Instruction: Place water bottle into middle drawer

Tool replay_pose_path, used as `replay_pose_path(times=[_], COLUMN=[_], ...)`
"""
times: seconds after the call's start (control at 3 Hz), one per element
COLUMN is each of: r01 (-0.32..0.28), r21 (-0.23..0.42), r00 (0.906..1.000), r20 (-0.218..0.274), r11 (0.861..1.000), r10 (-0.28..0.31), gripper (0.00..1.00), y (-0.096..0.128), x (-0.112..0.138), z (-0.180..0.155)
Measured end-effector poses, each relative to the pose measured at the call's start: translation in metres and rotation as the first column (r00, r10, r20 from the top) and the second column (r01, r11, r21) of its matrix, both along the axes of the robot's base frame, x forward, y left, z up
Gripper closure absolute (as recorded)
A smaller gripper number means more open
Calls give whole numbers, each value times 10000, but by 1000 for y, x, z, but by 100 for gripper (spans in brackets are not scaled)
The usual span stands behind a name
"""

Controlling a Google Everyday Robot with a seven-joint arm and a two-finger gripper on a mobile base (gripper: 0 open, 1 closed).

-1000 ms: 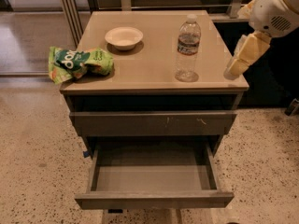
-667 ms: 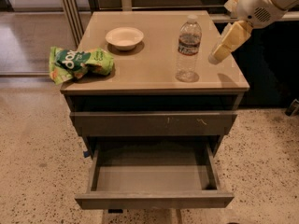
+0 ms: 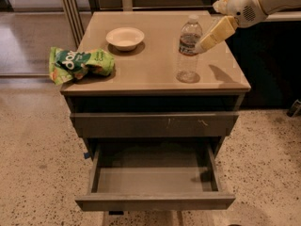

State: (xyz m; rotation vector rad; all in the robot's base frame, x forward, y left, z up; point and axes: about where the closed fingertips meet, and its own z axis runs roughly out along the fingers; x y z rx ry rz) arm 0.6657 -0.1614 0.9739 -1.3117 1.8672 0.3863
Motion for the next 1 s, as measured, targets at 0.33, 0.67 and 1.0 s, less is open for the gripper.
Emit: replay_pose_path(times=[0.33, 0.67, 1.0], r01=[122, 110, -30], r21=[281, 700, 1062], r00=[9999, 9999, 10000], r20=[-90, -133, -61], r11=[9995, 9975, 9943], r10=[-120, -101, 37], gripper=[0, 0, 0], y=[1, 9, 22], x=[2, 9, 19], z=[-11, -24, -31])
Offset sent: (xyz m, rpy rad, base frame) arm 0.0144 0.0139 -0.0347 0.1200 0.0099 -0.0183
